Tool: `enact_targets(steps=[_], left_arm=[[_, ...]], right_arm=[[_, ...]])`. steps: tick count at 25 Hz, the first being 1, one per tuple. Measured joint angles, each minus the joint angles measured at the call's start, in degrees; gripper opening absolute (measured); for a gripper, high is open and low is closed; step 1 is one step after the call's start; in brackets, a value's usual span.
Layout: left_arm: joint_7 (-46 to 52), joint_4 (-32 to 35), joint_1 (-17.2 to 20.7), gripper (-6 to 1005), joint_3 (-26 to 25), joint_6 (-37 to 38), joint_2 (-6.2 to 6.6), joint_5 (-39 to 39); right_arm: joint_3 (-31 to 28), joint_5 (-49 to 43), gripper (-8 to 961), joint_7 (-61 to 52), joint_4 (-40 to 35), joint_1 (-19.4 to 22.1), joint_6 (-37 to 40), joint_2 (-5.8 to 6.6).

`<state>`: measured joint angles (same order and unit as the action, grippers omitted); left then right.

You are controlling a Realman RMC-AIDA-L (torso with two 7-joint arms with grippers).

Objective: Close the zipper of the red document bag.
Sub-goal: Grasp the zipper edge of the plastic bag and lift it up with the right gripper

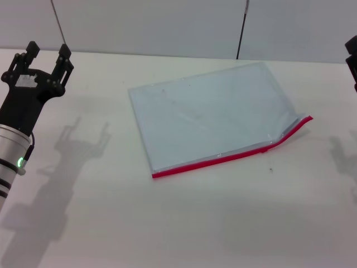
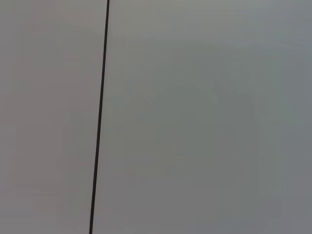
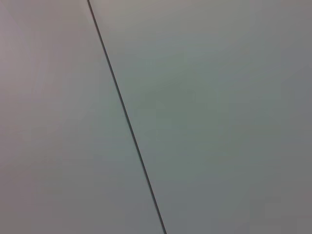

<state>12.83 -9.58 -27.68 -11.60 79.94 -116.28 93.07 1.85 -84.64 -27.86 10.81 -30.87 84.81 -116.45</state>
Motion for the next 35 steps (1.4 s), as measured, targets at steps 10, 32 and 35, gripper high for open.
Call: enact_targets(steps=[10,32,35], left_arm=[[0.0,0.0,0.0,680,0.0,-0.1,0.0,0.0],[-0.2,0.3,0.1,680,0.0,-0.3,0.0,-0.1],[-0.1,0.3,0.1,680,0.0,-0.3,0.0,-0.1]], right_arm=[[0.0,0.0,607,0.0,0.0,-0.1,-0.1,0.0],[5.9,-13.6,599,-35.4,-13.7,-3.8,-20.2,0.43],[6.0,-16.6,596,-38.0,-14.6,-3.9,-23.0,0.44]])
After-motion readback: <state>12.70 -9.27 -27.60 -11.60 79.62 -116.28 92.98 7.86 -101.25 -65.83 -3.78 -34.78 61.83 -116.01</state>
